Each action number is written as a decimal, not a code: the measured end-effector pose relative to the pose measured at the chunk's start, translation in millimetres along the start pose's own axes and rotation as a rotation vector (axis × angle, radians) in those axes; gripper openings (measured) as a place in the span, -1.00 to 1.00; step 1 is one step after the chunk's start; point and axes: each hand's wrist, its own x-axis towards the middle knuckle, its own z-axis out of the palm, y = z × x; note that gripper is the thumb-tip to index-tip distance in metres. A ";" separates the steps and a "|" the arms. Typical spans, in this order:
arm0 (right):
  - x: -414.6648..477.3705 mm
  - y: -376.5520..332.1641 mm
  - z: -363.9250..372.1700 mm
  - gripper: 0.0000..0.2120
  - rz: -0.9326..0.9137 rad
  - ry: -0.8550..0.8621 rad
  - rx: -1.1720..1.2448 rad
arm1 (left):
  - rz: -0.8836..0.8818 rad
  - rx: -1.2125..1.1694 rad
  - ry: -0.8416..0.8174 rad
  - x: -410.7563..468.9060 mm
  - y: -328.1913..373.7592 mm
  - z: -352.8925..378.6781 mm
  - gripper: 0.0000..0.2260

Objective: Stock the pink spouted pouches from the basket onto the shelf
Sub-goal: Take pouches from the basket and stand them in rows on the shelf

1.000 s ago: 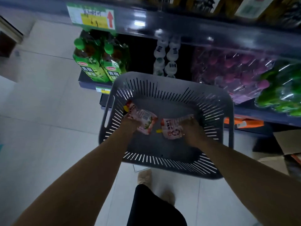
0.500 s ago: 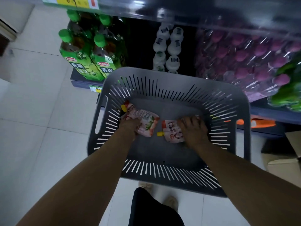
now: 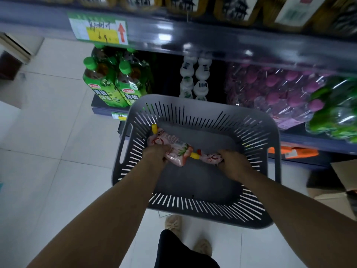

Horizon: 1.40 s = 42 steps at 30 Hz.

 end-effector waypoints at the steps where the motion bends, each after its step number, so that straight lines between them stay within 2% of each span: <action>1: -8.3 -2.5 -6.3 -0.68 -0.002 0.007 0.041 | 0.005 0.007 -0.003 -10.6 4.8 0.2 -0.61; 4: -32.4 -9.5 -28.0 -0.66 0.028 0.010 0.139 | 0.051 0.019 -0.033 -40.6 21.7 -2.1 -0.67; 7: -57.5 -15.8 -52.7 -0.76 0.048 0.045 0.230 | 0.096 0.060 -0.045 -78.6 37.8 -8.7 -0.76; 13: -118.5 -45.1 -116.7 -0.63 -0.017 0.107 0.488 | 0.202 -0.053 -0.166 -167.7 76.7 -23.9 -0.67; 16: -152.2 -56.5 -153.3 -0.68 -0.016 0.122 0.683 | 0.277 -0.100 -0.233 -215.9 100.6 -29.2 -0.72; 20: -201.6 -62.4 -205.2 -0.87 -0.040 0.182 0.984 | 0.345 -0.084 -0.325 -281.3 124.3 -39.9 -0.91; 23: -236.5 -70.9 -243.9 -0.85 -0.082 0.147 1.278 | 0.378 -0.082 -0.447 -333.6 139.8 -43.9 -0.91; 26: -268.3 -82.7 -276.3 -0.84 -0.126 0.186 1.432 | 0.435 -0.047 -0.595 -378.1 157.7 -43.2 -0.85; 29: -296.0 -94.5 -301.3 -0.87 -0.167 0.252 1.531 | 0.487 -0.047 -0.684 -415.9 173.3 -42.4 -0.80; 34: -330.3 -112.0 -342.7 -0.78 -0.265 0.390 1.610 | 0.578 -0.065 -0.803 -462.6 197.4 -42.1 -0.84; 39: -349.5 -115.8 -384.1 -0.62 -0.290 0.570 1.630 | 0.676 -0.140 -0.922 -493.1 224.1 -37.2 -0.60; 41: -355.8 -114.0 -399.5 -0.71 -0.327 0.655 1.631 | 0.689 -0.173 -0.975 -504.7 229.7 -33.5 -0.60; 42: -359.2 -112.3 -407.2 -0.79 -0.361 0.694 1.623 | 0.682 -0.171 -0.996 -511.8 231.2 -31.3 -0.66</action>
